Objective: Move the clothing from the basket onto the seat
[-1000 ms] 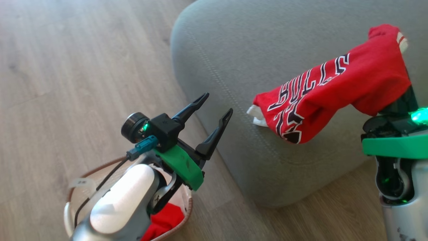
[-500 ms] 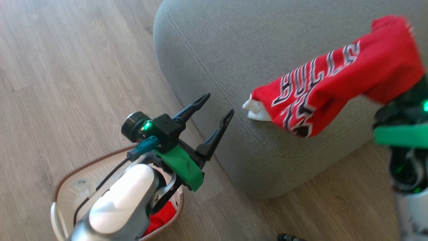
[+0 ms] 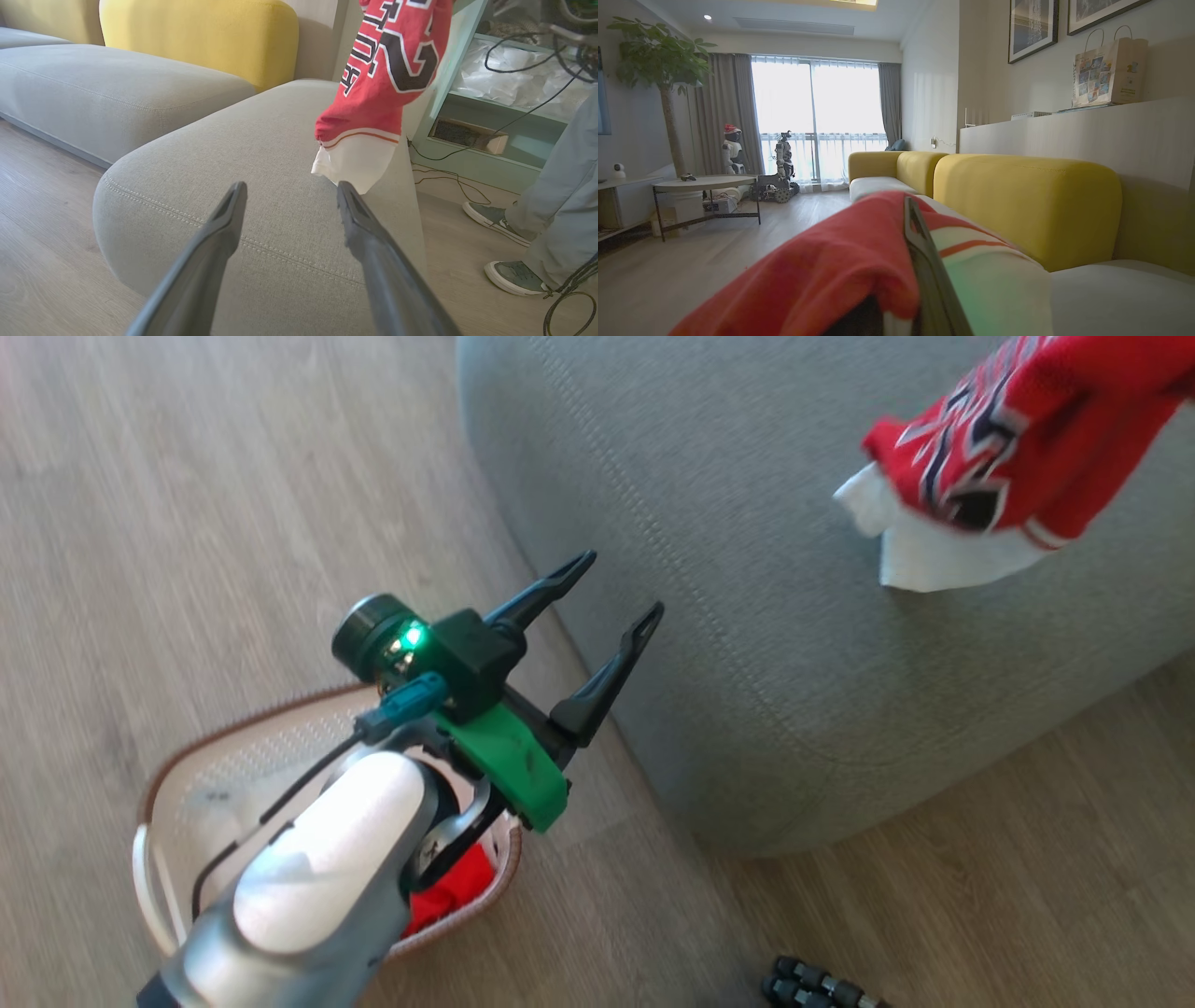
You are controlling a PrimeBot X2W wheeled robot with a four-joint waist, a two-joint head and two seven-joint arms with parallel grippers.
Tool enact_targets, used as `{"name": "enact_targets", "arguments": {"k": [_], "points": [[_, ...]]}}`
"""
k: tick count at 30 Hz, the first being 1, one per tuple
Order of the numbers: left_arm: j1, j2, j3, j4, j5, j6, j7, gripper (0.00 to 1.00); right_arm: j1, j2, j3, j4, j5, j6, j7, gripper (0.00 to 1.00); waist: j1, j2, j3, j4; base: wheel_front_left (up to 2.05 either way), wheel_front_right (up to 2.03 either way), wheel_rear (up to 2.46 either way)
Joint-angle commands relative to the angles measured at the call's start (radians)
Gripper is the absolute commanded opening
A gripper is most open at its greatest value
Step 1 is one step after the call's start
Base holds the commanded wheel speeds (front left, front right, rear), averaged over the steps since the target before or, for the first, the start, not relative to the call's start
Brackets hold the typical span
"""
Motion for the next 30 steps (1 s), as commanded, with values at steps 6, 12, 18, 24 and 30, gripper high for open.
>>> {"name": "enact_targets", "arguments": {"k": [6,12,18,24,30], "points": [[-0.096,0.022,0.013,-0.058,0.015,-0.012,0.025,1.0,-0.165,-0.085,-0.01,0.113,0.017,0.007,-0.032,0.0,0.0,0.0,0.099,0.065,0.0,0.0,0.0],[-0.137,0.032,0.008,-0.066,0.02,-0.017,0.041,1.0,-0.284,-0.105,0.0,0.252,0.005,0.007,-0.055,0.0,0.0,0.0,0.168,0.098,0.0,0.0,0.0],[-0.155,0.033,0.004,-0.064,0.02,-0.018,0.043,1.0,-0.344,-0.107,0.04,0.418,-0.026,0.007,-0.064,0.0,0.0,0.0,0.207,0.121,0.0,0.0,0.0],[-0.165,0.033,0.006,-0.058,0.015,-0.016,0.037,1.0,-0.37,-0.107,0.149,0.576,-0.055,0.007,-0.02,0.0,0.0,0.0,0.221,0.136,0.0,0.0,0.0],[-0.176,0.03,0.002,-0.052,0.011,-0.017,0.031,1.0,-0.393,-0.097,0.221,0.734,-0.05,0.007,0.056,0.0,0.0,0.0,0.233,0.151,0.0,0.0,0.0]]}}
